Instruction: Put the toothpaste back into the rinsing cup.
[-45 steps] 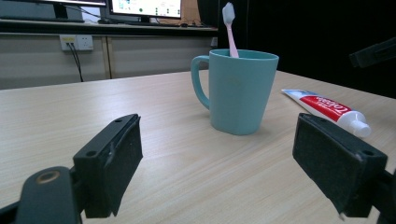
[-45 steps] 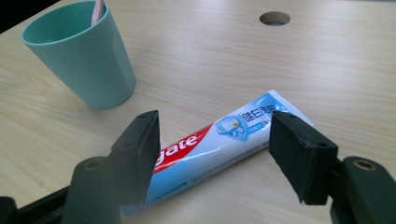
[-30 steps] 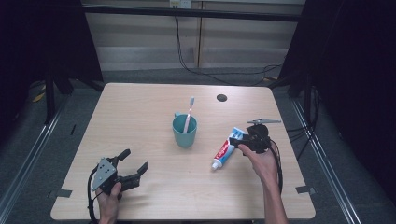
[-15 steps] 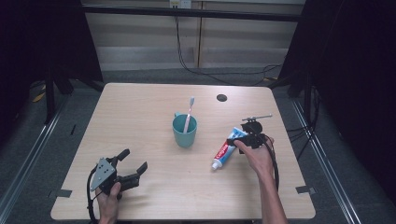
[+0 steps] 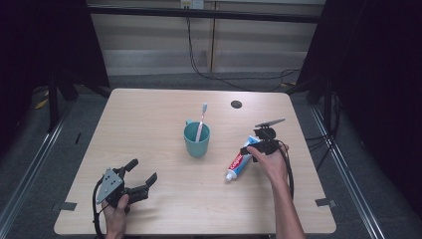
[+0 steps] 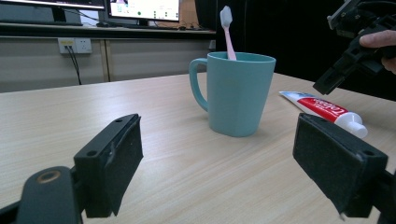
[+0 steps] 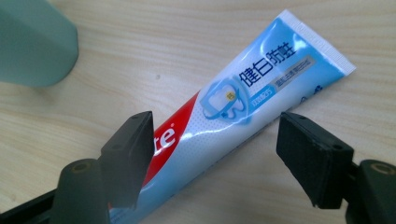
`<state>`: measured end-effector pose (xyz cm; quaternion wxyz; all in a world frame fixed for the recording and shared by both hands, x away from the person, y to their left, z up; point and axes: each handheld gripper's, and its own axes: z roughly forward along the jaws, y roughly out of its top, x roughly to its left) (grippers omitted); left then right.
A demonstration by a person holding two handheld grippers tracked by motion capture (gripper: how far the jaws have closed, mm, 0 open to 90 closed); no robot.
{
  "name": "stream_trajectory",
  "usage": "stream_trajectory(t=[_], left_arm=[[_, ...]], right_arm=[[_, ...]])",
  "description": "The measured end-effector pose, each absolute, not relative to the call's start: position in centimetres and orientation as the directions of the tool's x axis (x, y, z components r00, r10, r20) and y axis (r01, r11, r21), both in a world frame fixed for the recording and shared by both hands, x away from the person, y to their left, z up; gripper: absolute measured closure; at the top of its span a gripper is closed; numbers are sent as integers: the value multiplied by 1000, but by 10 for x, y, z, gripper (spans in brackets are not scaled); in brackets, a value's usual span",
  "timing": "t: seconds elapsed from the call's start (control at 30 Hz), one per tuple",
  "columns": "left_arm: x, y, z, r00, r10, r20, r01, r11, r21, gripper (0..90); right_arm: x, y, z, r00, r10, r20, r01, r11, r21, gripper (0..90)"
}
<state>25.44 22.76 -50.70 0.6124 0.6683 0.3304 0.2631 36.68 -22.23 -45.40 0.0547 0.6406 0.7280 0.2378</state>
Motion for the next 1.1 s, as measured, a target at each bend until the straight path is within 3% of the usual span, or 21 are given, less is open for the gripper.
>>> stream_trajectory(t=[0.33, 0.47, 1.1], left_arm=[[253, 226, -507, 646, 762, -39, 109, -42, 993, 160], [253, 226, -507, 648, 761, -29, 105, -52, 993, 160], [253, 226, -507, 649, 760, -30, 107, -52, 993, 160]], right_arm=[[380, -215, -458, -132, 968, 213, 946, 58, 320, 296], [384, -215, -462, -103, 964, 246, 959, 31, 281, 254], [387, -209, -463, -39, 968, 250, 976, -16, 216, 237]])
